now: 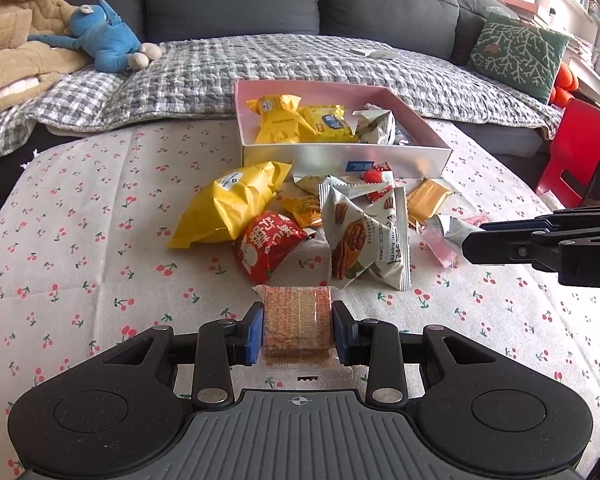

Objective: Organize snacks
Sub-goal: 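Carry the wafer and blue-white packet into the pink box and open both grippers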

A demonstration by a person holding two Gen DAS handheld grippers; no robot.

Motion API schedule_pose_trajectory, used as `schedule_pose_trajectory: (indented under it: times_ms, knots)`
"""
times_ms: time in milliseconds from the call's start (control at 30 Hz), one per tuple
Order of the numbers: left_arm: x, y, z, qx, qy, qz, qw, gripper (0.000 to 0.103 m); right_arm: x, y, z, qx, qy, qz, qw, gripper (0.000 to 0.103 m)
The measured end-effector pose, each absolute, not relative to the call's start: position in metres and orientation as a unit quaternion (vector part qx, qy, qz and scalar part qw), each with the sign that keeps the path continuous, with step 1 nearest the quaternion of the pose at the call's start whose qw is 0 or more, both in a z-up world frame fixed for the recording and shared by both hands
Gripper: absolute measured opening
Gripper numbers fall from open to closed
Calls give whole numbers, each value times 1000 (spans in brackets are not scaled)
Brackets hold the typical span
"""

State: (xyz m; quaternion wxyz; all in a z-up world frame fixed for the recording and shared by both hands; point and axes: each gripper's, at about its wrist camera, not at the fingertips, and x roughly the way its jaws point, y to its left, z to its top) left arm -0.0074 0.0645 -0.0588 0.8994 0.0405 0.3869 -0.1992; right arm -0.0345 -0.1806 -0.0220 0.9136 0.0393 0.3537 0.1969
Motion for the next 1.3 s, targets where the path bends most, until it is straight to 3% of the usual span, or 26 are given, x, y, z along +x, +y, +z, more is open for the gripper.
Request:
schedule_pose_trajectory:
  times_ms: [800,1300]
  knots:
    - [25,27,-23,20,355,-193,915,32,6,-207,-1,77,336,143,928,21]
    - [71,-12,-6,26,350,-198,915,32,52,-250,-5,191,327,121,917,21]
